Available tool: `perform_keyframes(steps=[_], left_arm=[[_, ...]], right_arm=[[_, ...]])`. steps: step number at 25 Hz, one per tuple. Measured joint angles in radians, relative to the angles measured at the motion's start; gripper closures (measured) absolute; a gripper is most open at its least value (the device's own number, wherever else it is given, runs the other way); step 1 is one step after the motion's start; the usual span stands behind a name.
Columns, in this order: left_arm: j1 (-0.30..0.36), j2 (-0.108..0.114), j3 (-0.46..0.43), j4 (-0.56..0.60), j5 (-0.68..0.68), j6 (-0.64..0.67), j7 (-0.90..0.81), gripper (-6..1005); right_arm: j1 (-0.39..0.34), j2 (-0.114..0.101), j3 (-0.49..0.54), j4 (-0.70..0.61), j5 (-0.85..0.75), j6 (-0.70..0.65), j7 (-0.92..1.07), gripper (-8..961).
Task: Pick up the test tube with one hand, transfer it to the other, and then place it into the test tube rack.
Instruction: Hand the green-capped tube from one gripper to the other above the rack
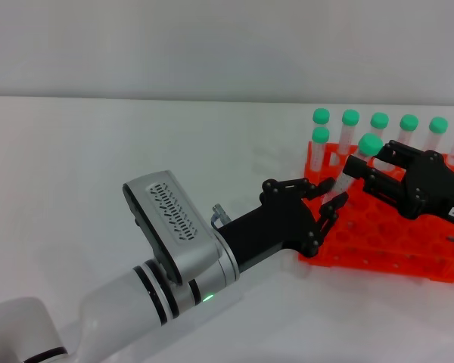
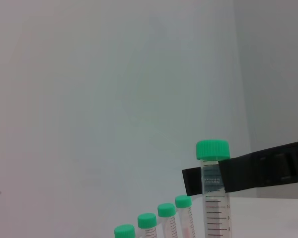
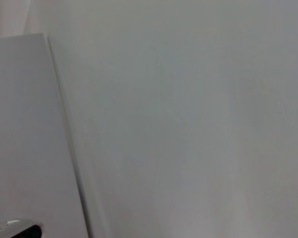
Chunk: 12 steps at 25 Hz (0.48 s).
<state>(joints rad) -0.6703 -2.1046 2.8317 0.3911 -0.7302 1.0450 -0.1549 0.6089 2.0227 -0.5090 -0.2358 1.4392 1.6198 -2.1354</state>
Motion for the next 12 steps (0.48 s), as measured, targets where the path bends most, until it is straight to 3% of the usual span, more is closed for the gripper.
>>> perform_keyframes(steps=[12], left_arm=[[0.000, 0.000, 0.000, 0.000, 0.000, 0.003, 0.000, 651]], right_arm=[[-0.009, -0.002, 0.000, 0.001, 0.022, -0.005, -0.003, 662]])
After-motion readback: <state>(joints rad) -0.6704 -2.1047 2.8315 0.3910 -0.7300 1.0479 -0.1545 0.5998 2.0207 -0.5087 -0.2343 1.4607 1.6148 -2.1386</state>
